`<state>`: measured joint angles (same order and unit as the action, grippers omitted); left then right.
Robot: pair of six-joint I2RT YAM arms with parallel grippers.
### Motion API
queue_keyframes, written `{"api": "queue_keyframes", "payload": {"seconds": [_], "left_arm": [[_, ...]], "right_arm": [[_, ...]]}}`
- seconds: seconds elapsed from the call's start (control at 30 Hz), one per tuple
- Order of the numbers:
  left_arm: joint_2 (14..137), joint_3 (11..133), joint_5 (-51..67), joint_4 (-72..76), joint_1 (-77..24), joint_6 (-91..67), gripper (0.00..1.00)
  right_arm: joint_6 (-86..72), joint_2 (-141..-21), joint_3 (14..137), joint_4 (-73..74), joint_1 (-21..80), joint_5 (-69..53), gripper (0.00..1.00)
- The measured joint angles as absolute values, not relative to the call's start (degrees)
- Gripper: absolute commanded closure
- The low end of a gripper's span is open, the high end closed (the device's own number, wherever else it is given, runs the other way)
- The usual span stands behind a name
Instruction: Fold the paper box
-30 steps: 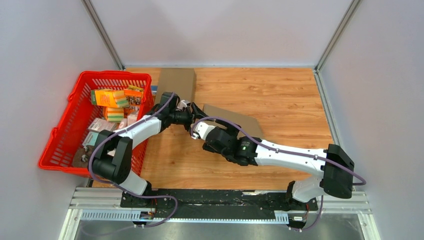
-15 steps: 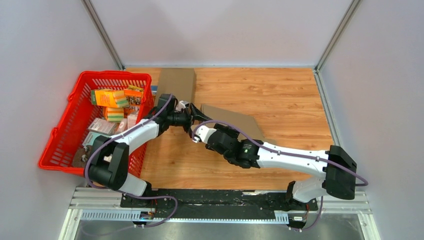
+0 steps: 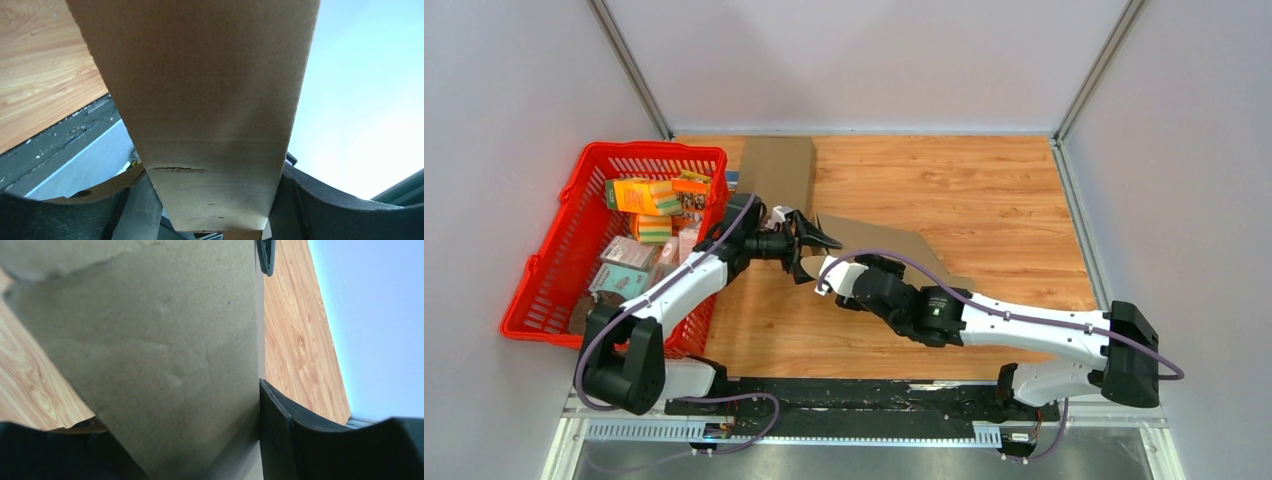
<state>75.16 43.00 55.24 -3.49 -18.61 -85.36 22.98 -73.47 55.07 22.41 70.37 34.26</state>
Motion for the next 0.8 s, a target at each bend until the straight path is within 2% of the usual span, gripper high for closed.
{"api": "queue_keyframes", "payload": {"seconds": [0.23, 0.43, 0.53, 0.67, 0.8], "left_arm": [[70.57, 46.94, 54.08, -18.96, -15.20, -79.31, 0.25], [69.65, 50.78, 50.81, -29.41, -12.62, -73.82, 0.25], [69.67, 52.25, 48.64, -34.48, -11.62, -70.11, 0.30], [69.52, 59.66, 43.33, -40.49, -9.34, -61.93, 0.38], [64.82, 62.22, 39.29, -38.37, -9.10, -53.21, 0.41]], "right_arm": [[22.28, -71.59, 53.21, 20.60, 72.53, 35.88, 0.57], [21.02, -69.91, 51.99, 24.14, 71.64, 44.14, 0.57], [19.35, -69.87, 52.12, 26.06, 71.44, 44.62, 0.57], [15.00, -70.17, 54.57, 34.46, 69.63, 38.61, 0.56], [12.97, -70.57, 61.17, 43.66, 63.81, 28.56, 0.56]]}}
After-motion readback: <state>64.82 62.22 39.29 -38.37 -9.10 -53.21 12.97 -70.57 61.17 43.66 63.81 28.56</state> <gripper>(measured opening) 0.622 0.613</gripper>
